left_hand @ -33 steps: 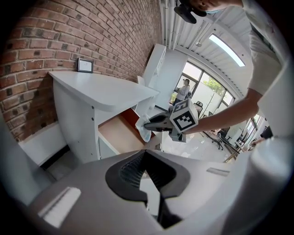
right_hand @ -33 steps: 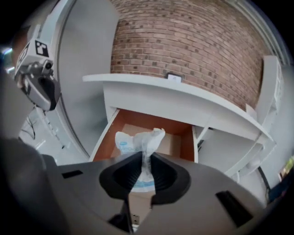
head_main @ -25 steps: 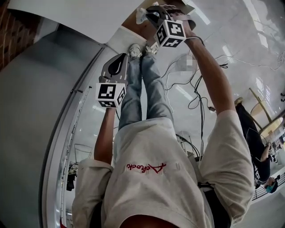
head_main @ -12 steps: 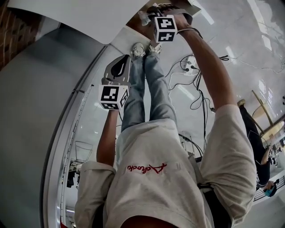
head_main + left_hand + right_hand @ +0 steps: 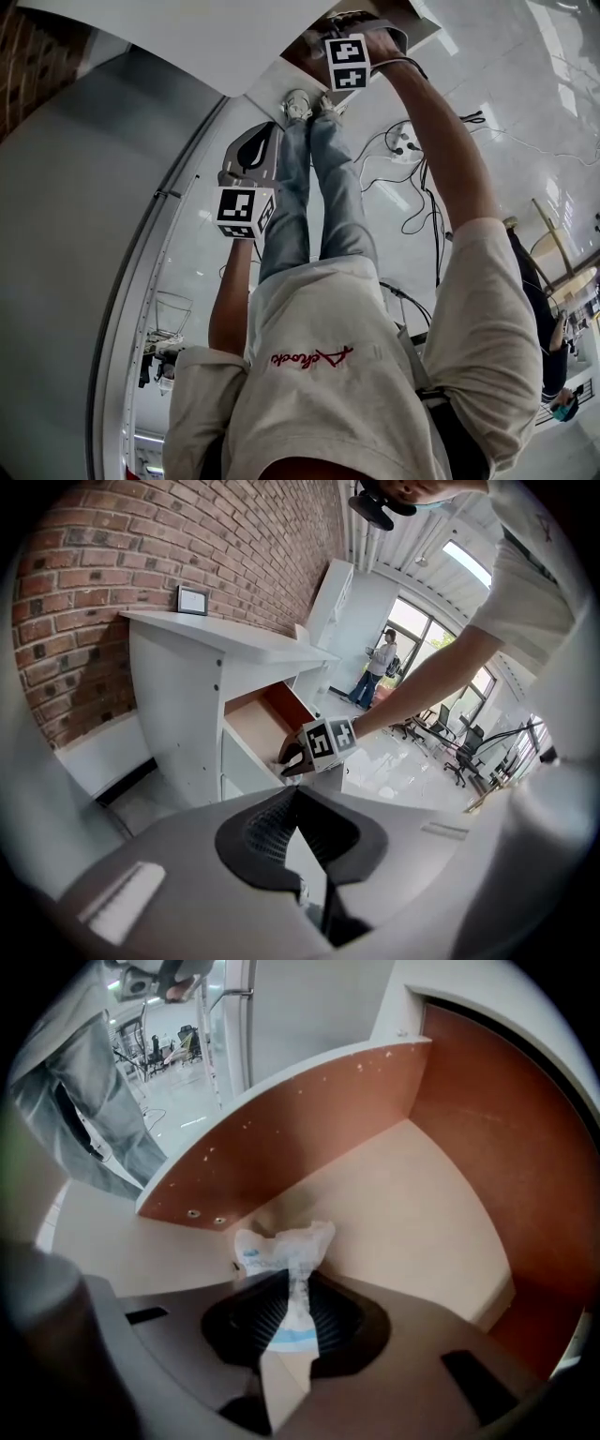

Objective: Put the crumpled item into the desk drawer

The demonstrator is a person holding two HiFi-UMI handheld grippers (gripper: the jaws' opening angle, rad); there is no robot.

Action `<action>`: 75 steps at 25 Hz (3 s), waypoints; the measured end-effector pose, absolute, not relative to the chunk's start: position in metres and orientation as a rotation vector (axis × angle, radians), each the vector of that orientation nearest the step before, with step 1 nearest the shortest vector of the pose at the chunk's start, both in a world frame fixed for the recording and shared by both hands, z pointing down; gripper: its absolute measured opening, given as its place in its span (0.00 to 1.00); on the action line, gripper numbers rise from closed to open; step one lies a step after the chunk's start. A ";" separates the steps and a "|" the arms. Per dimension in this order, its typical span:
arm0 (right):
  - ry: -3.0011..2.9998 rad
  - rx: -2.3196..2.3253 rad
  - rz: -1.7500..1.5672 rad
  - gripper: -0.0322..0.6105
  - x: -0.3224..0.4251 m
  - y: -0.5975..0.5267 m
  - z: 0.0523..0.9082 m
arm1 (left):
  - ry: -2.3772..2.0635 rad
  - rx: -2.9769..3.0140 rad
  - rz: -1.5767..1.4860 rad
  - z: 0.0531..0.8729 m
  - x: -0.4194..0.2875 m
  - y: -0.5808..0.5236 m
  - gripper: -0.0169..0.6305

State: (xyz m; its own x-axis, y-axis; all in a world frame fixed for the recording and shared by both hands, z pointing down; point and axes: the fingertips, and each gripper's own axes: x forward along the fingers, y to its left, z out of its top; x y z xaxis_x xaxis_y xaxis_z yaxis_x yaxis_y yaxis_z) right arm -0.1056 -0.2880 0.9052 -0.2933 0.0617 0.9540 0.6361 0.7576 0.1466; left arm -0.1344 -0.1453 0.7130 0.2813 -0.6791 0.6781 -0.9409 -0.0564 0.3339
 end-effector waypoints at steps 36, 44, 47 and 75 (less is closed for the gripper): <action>-1.860 -0.399 -0.694 0.13 -0.082 -0.274 0.813 | -1.457 1.925 0.388 0.657 -0.108 -0.147 0.04; -1.899 -0.321 -0.620 0.07 -0.068 -0.257 0.783 | -1.463 1.967 0.376 0.634 -0.115 -0.156 0.04; -1.972 -0.218 -0.536 0.07 -0.073 -0.259 0.761 | -1.463 1.988 0.370 0.625 -0.117 -0.160 0.04; -2.452 1.131 0.447 0.07 0.011 -0.259 0.539 | -1.437 2.218 0.344 0.531 -0.111 -0.210 0.04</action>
State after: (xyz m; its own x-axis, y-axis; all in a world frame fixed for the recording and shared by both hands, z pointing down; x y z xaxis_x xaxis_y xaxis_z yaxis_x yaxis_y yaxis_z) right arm 0.0112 -0.2591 0.5389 -0.5914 -0.6461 0.4825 -0.7748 0.6212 -0.1178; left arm -0.1109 -0.2100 0.5310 0.4195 -0.7883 0.4501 -0.9067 -0.3397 0.2499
